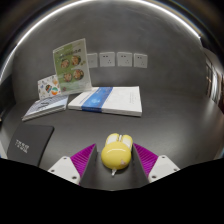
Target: Arrange mouse
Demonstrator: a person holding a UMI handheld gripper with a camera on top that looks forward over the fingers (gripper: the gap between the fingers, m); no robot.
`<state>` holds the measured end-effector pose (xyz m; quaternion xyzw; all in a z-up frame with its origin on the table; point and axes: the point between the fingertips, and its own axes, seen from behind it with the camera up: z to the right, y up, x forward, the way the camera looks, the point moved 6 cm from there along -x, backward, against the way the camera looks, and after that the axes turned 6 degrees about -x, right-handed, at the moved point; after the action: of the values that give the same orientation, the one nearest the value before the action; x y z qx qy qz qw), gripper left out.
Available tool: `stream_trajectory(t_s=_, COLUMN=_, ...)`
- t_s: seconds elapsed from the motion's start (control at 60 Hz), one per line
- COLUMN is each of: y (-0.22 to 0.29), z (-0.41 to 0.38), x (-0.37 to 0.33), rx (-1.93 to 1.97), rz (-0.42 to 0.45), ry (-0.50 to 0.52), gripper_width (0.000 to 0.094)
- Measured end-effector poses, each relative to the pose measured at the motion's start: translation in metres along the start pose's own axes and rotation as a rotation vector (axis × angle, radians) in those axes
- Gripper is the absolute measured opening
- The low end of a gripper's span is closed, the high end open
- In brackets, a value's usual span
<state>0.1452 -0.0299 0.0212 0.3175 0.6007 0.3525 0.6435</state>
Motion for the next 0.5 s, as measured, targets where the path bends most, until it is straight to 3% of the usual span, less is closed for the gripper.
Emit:
stream_trajectory(t_s=0.017, y=0.000, z=0.000, x=0.000, rx=-0.001, rz=0.003, ry=-0.002, gripper_width=0.0747)
stream_trajectory(t_s=0.05, y=-0.001, z=-0.001, x=0.000, rx=-0.003, rz=0.012, ry=-0.001, gripper_width=0.0696)
stream_trajectory(t_s=0.067, y=-0.001, z=-0.001, x=0.000, rx=-0.006, rz=0.015, ry=0.002, gripper_width=0.0628)
stream_trajectory(t_s=0.083, y=-0.002, z=-0.002, x=0.000, rx=-0.008, rz=0.023, ry=0.004, gripper_width=0.0657)
stream_trajectory(t_s=0.1, y=-0.001, z=-0.003, x=0.000, rx=-0.009, rz=0.032, ry=0.006, gripper_width=0.0560)
stream_trajectory(t_s=0.3, y=-0.001, z=-0.004, x=-0.004, rx=0.025, rz=0.035, ry=0.003, gripper_width=0.0418)
stream_trajectory(t_s=0.383, y=0.005, z=-0.001, x=-0.013, rx=0.047, rz=0.025, ry=-0.050, gripper_width=0.0394)
stream_trajectory(t_s=0.5, y=0.055, z=-0.045, x=-0.057, rx=0.010, rz=0.151, ry=-0.088, gripper_width=0.0390)
